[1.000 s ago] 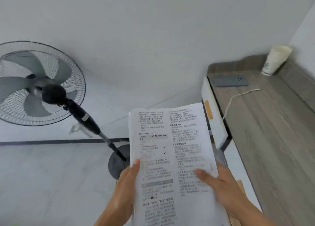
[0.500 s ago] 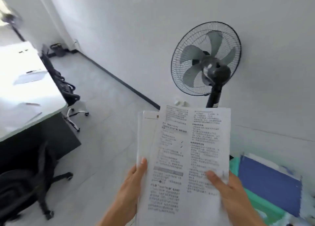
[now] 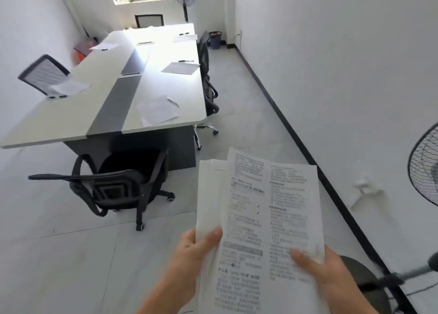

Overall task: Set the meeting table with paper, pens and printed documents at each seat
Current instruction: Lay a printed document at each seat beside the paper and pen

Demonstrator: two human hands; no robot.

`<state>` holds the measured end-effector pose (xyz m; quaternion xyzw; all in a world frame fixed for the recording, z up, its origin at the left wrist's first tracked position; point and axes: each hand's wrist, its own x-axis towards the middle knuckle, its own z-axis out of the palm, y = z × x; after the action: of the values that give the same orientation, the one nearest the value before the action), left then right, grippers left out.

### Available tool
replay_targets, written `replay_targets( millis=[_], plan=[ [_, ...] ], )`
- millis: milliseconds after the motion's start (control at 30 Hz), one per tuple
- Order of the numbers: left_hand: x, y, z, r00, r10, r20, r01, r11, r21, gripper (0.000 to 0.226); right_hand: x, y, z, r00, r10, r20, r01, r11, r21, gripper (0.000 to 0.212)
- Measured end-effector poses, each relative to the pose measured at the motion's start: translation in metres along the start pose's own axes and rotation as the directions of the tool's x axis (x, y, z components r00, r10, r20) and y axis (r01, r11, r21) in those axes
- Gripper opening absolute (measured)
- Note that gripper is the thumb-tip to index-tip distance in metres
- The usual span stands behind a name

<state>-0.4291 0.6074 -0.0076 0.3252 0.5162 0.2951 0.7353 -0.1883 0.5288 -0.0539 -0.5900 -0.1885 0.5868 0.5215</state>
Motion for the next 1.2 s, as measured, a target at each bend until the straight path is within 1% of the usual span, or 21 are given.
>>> replay_targets(
  millis=[33, 100, 167, 233, 300, 400, 467, 533, 600, 700, 800, 900, 1067, 1200],
  plan=[
    [0.011, 0.010, 0.002, 1.000, 0.025, -0.005, -0.025, 1.000, 0.006, 0.037, 0.017, -0.008, 0.003, 1.000, -0.009, 0.016, 0.009, 1.000, -0.002, 0.033],
    [0.035, 0.029, 0.006, 0.999, 0.030, -0.038, -0.031, 0.999, -0.023, 0.037, 0.050, -0.026, 0.008, 0.999, -0.018, 0.050, 0.019, 1.000, -0.010, 0.030],
    [0.059, 0.049, 0.011, 0.997, 0.008, -0.079, -0.016, 0.994, -0.106, 0.045, 0.083, -0.049, 0.013, 0.997, -0.031, 0.074, 0.033, 0.999, -0.020, 0.027],
    [0.083, 0.066, 0.016, 0.996, -0.024, -0.085, 0.008, 0.984, -0.178, 0.051, 0.115, -0.071, 0.020, 0.994, -0.009, 0.107, 0.008, 1.000, 0.009, 0.027],
    [0.107, 0.079, 0.017, 0.997, -0.038, -0.071, 0.020, 0.972, -0.232, 0.053, 0.144, -0.089, 0.026, 0.990, 0.002, 0.139, -0.004, 1.000, 0.015, 0.028],
    [0.134, 0.092, 0.016, 0.994, -0.054, -0.095, 0.024, 0.954, -0.299, 0.052, 0.182, -0.109, 0.036, 0.986, 0.012, 0.163, -0.011, 1.000, -0.012, 0.031],
    [0.150, 0.103, 0.014, 0.987, -0.032, -0.158, -0.015, 0.958, -0.287, 0.049, 0.205, -0.118, 0.046, 0.985, 0.010, 0.171, -0.005, 1.000, -0.029, 0.031],
    [0.169, 0.113, 0.007, 0.967, -0.011, -0.255, -0.061, 0.961, -0.270, 0.045, 0.228, -0.123, 0.060, 0.990, -0.002, 0.140, 0.010, 0.999, -0.051, 0.028],
    [0.186, 0.124, -0.004, 0.950, 0.016, -0.312, -0.099, 0.963, -0.252, 0.040, 0.250, -0.125, 0.077, 0.994, -0.007, 0.111, 0.015, 0.997, -0.069, 0.027],
    [0.213, 0.144, -0.026, 0.936, 0.076, -0.343, -0.160, 0.962, -0.223, 0.035, 0.284, -0.130, 0.110, 0.997, -0.043, 0.060, 0.048, 0.996, -0.081, 0.024],
    [0.242, 0.172, -0.054, 0.921, 0.177, -0.348, -0.244, 0.957, -0.158, 0.033, 0.321, -0.142, 0.147, 0.996, -0.083, 0.013, 0.083, 0.994, -0.069, 0.018],
    [0.270, 0.207, -0.083, 0.909, 0.224, -0.352, -0.290, 0.946, -0.146, 0.031, 0.358, -0.159, 0.188, 0.996, -0.090, 0.007, 0.090, 0.996, -0.027, 0.015],
    [0.308, 0.261, -0.132, 0.891, 0.244, -0.382, -0.340, 0.917, -0.207, 0.035, 0.412, -0.186, 0.255, 0.997, -0.040, 0.065, 0.037, 0.998, 0.045, 0.016],
    [0.338, 0.287, -0.159, 0.886, 0.221, -0.408, -0.334, 0.914, -0.229, 0.034, 0.451, -0.197, 0.289, 0.989, 0.066, 0.131, -0.077, 0.994, 0.081, 0.021]
  ],
)
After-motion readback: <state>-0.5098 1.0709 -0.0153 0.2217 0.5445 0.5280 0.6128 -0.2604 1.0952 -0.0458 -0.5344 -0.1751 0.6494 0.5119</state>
